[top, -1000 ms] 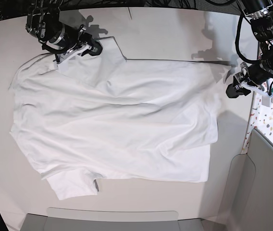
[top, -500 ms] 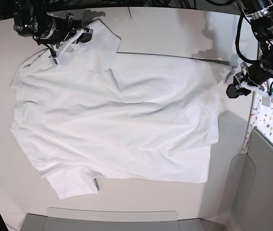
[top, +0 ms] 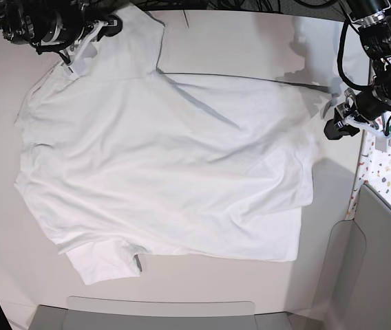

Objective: Layout the t-shirt on the table in an organized manner, then fold the t-shirt properly
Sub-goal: 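Pull the held shirt edges apart with both grippers, stretching the shirt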

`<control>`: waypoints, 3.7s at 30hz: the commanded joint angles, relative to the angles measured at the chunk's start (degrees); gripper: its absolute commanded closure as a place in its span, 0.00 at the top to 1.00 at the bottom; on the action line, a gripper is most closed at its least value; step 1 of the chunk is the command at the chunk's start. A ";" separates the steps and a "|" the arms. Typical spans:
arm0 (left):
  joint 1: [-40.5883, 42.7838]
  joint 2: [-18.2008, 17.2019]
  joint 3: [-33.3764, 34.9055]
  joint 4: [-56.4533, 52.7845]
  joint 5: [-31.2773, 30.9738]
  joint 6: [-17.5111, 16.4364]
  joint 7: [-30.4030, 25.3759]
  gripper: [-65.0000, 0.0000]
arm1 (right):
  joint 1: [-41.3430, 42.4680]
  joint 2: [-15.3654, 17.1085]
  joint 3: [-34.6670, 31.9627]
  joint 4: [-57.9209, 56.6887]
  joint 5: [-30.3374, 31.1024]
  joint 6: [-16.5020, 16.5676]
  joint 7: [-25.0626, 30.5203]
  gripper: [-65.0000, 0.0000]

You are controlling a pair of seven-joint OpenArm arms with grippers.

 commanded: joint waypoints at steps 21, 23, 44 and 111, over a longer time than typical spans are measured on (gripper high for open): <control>-0.44 -1.06 -0.67 0.87 -0.92 -0.17 -0.88 0.33 | -3.12 9.33 1.87 3.13 8.62 -0.10 -0.26 0.43; -0.44 -1.94 -0.49 0.87 -0.92 -0.17 -0.79 0.33 | -3.04 10.39 4.68 3.13 13.46 -0.10 -0.26 0.43; 0.88 -2.12 8.56 1.92 -0.83 -0.17 -1.06 0.09 | 10.24 -7.63 17.78 -11.20 3.35 -0.19 4.93 0.00; 10.11 3.51 -8.05 10.10 17.28 0.01 -12.49 0.30 | 0.48 -23.19 45.12 -9.53 13.02 -0.01 -0.52 0.33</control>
